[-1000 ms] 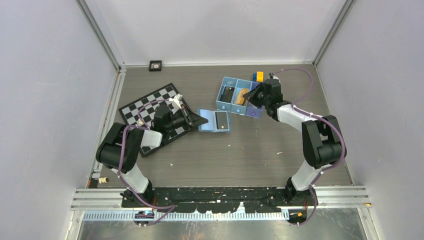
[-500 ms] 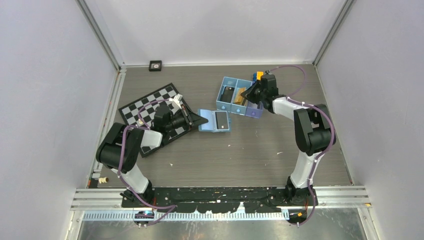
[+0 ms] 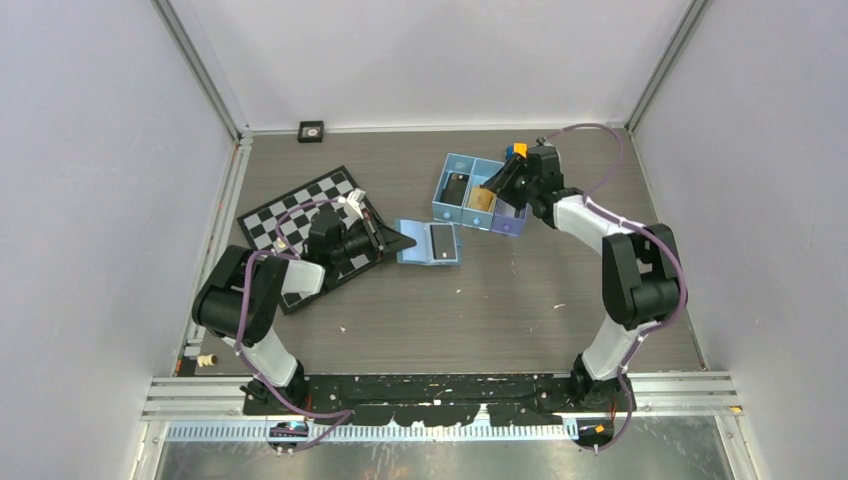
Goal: Take the credit cards out of the card holder
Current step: Place the credit card in the storage box, then remove the credit card from the card holder.
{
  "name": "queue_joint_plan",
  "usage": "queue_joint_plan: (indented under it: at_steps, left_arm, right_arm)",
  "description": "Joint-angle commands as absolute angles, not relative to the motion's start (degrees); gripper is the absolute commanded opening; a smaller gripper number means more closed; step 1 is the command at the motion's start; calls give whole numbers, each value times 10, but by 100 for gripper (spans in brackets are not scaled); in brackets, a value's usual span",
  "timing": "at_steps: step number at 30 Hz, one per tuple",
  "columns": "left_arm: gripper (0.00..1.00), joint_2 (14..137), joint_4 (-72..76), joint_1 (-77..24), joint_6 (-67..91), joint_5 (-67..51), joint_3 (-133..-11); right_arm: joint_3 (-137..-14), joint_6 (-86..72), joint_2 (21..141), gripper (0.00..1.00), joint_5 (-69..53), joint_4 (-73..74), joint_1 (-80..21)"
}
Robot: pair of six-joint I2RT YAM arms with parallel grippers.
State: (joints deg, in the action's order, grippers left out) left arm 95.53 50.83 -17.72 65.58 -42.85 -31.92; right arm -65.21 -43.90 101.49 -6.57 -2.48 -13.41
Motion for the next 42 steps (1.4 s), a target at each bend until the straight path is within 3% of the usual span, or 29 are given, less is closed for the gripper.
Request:
queue_joint_plan:
  at_steps: [1,7,17,23,35,42]
  left_arm:
    - [1,928,500,-179,636,-430,-336]
    - [0,905,445,-179,597,-422,-339]
    - [0,872,450,-179,586,-412,-323]
    - [0,868,434,-179,580,-407,-325]
    - [0,849,521,-179,612,-440,-315]
    - [0,927,720,-179,733,-475,-309]
  right_arm:
    - [-619,-407,926,52,-35,-4,-133]
    - [-545,-384,832,58,-7,4,-133]
    - [-451,-390,728,84,22,-38,-140]
    - [-391,-452,656,85,-9,-106,-175]
    - [-374,-448,755,85,-211,-224,-203]
    - [-367,-493,819,81,-283,-333,-214]
